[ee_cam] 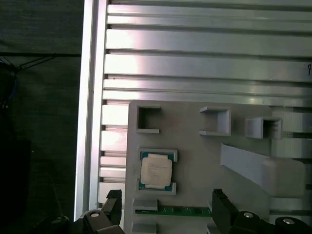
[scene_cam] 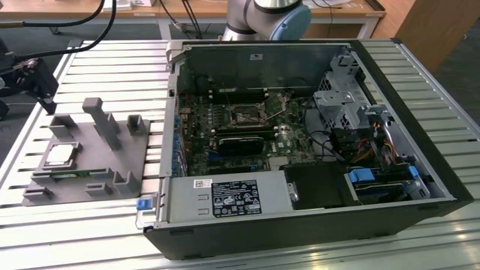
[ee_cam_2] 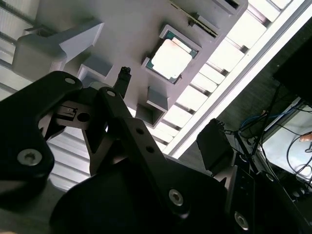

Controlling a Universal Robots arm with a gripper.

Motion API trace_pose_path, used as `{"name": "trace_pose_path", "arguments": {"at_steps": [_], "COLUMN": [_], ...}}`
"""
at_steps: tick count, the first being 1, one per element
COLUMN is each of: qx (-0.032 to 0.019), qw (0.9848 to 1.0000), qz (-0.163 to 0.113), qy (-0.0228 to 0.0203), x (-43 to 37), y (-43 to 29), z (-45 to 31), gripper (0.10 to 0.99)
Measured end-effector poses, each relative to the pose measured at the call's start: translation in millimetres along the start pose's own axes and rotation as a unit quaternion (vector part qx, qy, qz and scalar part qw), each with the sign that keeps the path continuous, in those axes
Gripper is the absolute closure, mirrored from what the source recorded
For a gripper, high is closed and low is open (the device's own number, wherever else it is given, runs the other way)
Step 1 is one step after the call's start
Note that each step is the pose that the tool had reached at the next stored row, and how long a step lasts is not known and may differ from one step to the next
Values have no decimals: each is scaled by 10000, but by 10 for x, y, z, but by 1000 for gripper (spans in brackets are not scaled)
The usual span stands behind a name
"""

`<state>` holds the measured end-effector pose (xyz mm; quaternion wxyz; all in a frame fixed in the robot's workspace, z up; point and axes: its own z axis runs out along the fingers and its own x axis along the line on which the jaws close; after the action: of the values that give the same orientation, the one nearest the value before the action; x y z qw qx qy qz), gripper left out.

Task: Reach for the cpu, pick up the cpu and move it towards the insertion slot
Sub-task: 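Pick up the cpu and move it towards the insertion slot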

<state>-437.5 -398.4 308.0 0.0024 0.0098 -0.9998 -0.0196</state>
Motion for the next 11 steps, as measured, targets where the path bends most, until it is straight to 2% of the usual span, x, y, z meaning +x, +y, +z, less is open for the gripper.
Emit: {"name": "trace_pose_path", "arguments": {"at_steps": [11], "qx": [0], "qw": [10000], "qz": [0], "qy": [1], "x": [-1], "y": [-3], "z": [73], "gripper": [263]}}
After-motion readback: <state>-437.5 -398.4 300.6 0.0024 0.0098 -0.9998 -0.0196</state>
